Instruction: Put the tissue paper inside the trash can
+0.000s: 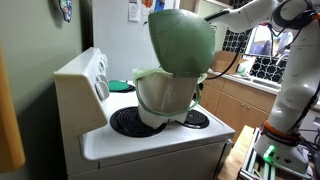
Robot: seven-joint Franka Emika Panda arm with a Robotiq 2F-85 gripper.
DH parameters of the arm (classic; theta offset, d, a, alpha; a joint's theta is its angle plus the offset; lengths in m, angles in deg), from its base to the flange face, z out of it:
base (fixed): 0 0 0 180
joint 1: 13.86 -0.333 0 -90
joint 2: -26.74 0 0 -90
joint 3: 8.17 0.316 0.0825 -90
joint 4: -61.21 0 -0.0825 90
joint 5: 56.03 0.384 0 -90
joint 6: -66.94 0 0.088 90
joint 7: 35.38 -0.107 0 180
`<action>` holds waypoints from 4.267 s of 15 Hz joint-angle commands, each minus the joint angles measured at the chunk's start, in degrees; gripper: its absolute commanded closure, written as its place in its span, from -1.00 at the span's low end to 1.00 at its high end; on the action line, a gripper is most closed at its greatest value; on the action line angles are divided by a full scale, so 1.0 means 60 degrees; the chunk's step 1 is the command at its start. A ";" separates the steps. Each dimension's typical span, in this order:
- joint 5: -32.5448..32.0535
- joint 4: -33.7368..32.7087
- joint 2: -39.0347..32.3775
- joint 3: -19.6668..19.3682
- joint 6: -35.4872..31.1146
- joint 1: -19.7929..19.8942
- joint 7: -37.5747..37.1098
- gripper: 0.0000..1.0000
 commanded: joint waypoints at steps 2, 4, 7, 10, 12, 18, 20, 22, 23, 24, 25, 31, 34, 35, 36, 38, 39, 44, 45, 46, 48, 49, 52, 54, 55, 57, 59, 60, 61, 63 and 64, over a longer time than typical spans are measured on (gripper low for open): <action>-0.0035 0.1399 0.2042 0.0389 -0.1343 -0.0388 0.0602 0.87; 0.0086 0.1499 0.2611 0.0567 -0.1283 -0.0538 0.1203 0.87; 0.0177 0.1556 0.3335 0.0715 -0.0975 -0.0831 0.2081 0.87; -0.0179 0.1293 0.3100 0.0842 -0.1186 -0.0756 0.1691 0.47; -0.0241 0.1454 0.3259 0.0867 -0.1186 -0.0753 0.1759 0.47; 0.1039 0.1154 0.3383 0.0606 -0.0939 -0.1223 0.2734 0.87; 0.2529 0.0866 0.3615 0.0442 -0.0802 -0.1628 0.3694 0.87; 0.4094 0.0751 0.3991 0.0298 -0.0753 -0.1976 0.4454 0.87; 0.4883 0.0721 0.4164 0.0265 -0.0677 -0.2084 0.4793 0.87; 0.5598 0.0729 0.4309 0.0258 -0.0560 -0.2134 0.4974 0.87; 0.6127 0.0810 0.4468 0.0206 -0.0281 -0.2189 0.5039 0.87; 0.6750 0.1680 0.4963 -0.0103 0.1909 -0.2288 0.3848 0.87; 0.6365 0.2078 0.5099 0.0320 0.3014 -0.1603 0.2926 0.87; 0.6119 0.2227 0.5152 0.0387 0.3184 -0.1505 0.2553 0.87; 0.5954 0.2364 0.5233 0.0418 0.3379 -0.1432 0.2273 0.87; 0.5583 0.2593 0.5402 0.0455 0.3759 -0.1336 0.1759 0.87; 0.5306 0.2687 0.5489 0.0481 0.3918 -0.1287 0.1481 0.87; 0.3238 0.3054 0.5920 0.0491 0.4809 -0.1006 -0.0066 0.87; 0.3005 0.3090 0.5989 0.0465 0.4934 -0.0966 -0.0233 0.87; 0.2854 0.3092 0.6031 0.0445 0.5004 -0.0918 -0.0336 0.87; 0.2686 0.3120 0.6101 0.0419 0.5009 -0.0837 -0.0466 0.83; 0.2623 0.3135 0.6124 0.0413 0.5005 -0.0797 -0.0514 0.67; 0.2598 0.3139 0.6135 0.0381 0.4982 -0.0703 -0.0541 0.87; 0.2589 0.3133 0.6117 0.0366 0.4986 -0.0662 -0.0548 0.78; 0.2585 0.3127 0.6107 0.0355 0.5007 -0.0649 -0.0547 0.68; 0.2610 0.3115 0.6073 0.0331 0.5050 -0.0641 -0.0508 0.41; 0.2656 0.3079 0.6042 0.0313 0.5110 -0.0656 -0.0455 0.71; 0.2693 0.3036 0.6001 0.0306 0.5167 -0.0677 -0.0404 0.81; 0.2702 0.3004 0.5970 0.0303 0.5239 -0.0694 -0.0379 0.87; 0.2727 0.2945 0.5914 0.0306 0.5449 -0.0728 -0.0335 0.87; 0.2711 0.2912 0.5892 0.0311 0.5568 -0.0734 -0.0351 0.87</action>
